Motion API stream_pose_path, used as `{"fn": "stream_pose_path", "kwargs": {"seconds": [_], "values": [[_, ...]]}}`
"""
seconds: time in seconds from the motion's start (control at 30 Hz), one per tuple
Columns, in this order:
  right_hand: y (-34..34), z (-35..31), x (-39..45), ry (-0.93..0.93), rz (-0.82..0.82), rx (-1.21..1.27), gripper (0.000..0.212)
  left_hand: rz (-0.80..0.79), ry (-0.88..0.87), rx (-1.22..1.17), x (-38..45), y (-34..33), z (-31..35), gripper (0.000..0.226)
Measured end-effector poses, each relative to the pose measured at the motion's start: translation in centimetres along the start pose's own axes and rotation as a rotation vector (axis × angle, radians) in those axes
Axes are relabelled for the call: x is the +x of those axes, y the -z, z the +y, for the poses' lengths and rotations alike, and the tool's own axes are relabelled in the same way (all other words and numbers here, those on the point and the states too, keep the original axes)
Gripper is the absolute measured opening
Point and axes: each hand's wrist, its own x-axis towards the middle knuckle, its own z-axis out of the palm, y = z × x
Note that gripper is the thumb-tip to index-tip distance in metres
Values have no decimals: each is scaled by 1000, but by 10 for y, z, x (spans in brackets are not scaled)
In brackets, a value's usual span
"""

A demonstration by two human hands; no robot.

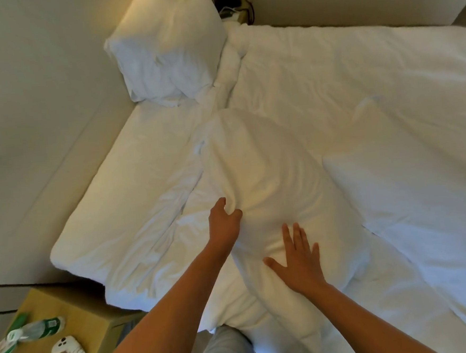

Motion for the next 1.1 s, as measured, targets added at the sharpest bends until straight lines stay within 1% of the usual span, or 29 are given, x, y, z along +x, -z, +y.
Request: {"fn": "stream_pose_path", "kwargs": {"seconds": [0.07, 0.1, 0.2, 0.33, 0.4, 0.47, 0.57, 0.6, 0.63, 0.7, 0.73, 0.77, 0.8, 0.83, 0.87, 0.9, 0.97, 1.0, 1.03, 1.1], "values": [[7, -7, -7, -20, 35, 53, 113, -22, -72, 57, -6, -2, 24, 40], [11, -12, -10, -25, 47, 95, 113, -29, -111, 87, -8, -2, 35, 40], [21, -29, -22, -37, 56, 234, 110, -33, -237, 184, -12, 2, 68, 29], [31, -59, -37, -63, 28, 378, 102, -56, -373, 331, -14, 12, 108, 29], [40, -73, -42, -67, 6, 448, 100, -69, -433, 371, -16, 18, 128, 19], [51, -87, -46, -46, -9, 526, 100, -85, -482, 407, -19, 25, 149, 15], [67, -100, -56, 36, 4, 625, 103, -101, -548, 494, -26, 41, 177, 23], [75, -99, -58, 60, 42, 665, 98, -105, -570, 523, -29, 49, 185, 22], [84, -98, -59, 82, 114, 715, 89, -112, -595, 548, -32, 57, 192, 18], [107, -91, -56, 104, 332, 787, 67, -129, -645, 590, -40, 73, 203, 8], [121, -87, -51, 116, 454, 802, 64, -142, -670, 606, -45, 82, 206, 6], [135, -81, -44, 144, 570, 806, 66, -160, -692, 619, -50, 90, 207, 5], [150, -75, -35, 191, 667, 788, 70, -181, -710, 633, -55, 98, 206, 7], [165, -69, -26, 262, 729, 743, 76, -200, -722, 649, -60, 104, 204, 9], [180, -63, -16, 352, 746, 670, 82, -218, -727, 667, -65, 110, 199, 10], [193, -59, -6, 440, 722, 574, 89, -236, -726, 683, -69, 114, 193, 10], [213, -53, 14, 592, 588, 336, 98, -267, -722, 690, -75, 119, 177, 10], [220, -52, 24, 654, 498, 212, 97, -275, -720, 684, -78, 120, 169, 10], [223, -51, 33, 697, 404, 101, 90, -277, -715, 679, -79, 120, 160, 10], [220, -47, 47, 717, 275, -50, 63, -275, -694, 674, -81, 120, 142, 10]]}}
